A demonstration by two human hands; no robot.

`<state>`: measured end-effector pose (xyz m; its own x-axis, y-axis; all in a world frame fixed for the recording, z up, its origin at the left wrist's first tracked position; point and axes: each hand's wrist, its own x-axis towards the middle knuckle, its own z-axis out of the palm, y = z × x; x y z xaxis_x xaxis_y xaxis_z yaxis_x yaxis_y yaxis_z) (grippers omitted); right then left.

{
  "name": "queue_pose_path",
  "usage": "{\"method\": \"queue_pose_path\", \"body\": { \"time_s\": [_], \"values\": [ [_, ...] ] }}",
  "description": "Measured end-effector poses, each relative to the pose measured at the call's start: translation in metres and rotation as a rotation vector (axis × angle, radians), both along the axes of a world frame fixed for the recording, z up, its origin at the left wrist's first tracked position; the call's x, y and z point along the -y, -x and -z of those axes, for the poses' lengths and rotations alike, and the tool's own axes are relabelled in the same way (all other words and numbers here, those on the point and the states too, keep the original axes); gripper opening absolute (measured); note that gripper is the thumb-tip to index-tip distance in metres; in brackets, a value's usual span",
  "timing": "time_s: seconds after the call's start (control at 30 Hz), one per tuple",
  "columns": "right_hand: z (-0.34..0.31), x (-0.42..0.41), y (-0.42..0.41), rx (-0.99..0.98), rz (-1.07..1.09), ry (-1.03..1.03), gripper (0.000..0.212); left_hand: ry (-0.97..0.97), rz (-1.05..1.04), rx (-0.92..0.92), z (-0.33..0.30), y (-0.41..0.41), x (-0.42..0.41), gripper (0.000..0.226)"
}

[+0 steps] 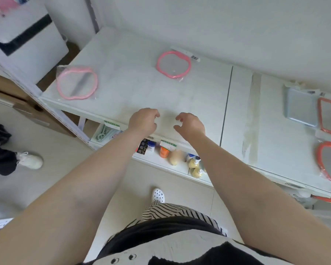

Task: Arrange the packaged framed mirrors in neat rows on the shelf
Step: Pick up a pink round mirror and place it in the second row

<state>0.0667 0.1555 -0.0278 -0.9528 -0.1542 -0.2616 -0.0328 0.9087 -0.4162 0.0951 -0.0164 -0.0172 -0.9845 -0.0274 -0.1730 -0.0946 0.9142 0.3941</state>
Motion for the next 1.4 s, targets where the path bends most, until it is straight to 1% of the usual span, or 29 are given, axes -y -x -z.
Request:
{"method": "queue_pose_path", "body": {
  "time_s": [0.17,0.27,0.47,0.6,0.77,0.87,1.07,1.17,1.23,1.4],
  "values": [
    [-0.007,0.042,0.039,-0.01,-0.062,0.024,0.035,0.005,-0.119,0.004,-0.003,0.024,0.058,0.041],
    [-0.01,0.054,0.054,0.002,-0.066,0.012,0.036,0.005,-0.119,0.027,0.003,0.031,0.072,0.041],
    [-0.011,0.073,0.067,0.012,0.018,-0.018,0.035,-0.03,-0.005,0.038,0.008,0.06,0.086,0.042],
    [-0.009,0.094,0.068,0.009,0.133,-0.017,0.036,-0.041,0.104,0.035,0.006,0.084,0.108,0.042],
    [-0.008,0.141,0.057,-0.005,0.317,-0.015,0.035,-0.027,0.247,0.019,0.002,0.1,0.171,0.041],
    [-0.009,0.182,0.049,-0.005,0.38,-0.008,0.035,0.015,0.278,-0.004,0.0,0.109,0.217,0.041],
    [-0.014,0.251,0.036,0.006,0.383,0.0,0.037,0.036,0.242,-0.02,-0.002,0.122,0.281,0.04],
    [-0.014,0.272,0.036,0.013,0.364,-0.003,0.037,0.108,0.176,-0.035,-0.001,0.125,0.298,0.041],
    [-0.013,0.282,0.039,0.02,0.341,-0.004,0.037,0.166,0.105,-0.019,0.004,0.123,0.309,0.045],
    [-0.009,0.306,0.055,0.041,0.289,-0.002,0.038,0.185,-0.011,0.027,0.014,0.108,0.334,0.056]
  ]
}}
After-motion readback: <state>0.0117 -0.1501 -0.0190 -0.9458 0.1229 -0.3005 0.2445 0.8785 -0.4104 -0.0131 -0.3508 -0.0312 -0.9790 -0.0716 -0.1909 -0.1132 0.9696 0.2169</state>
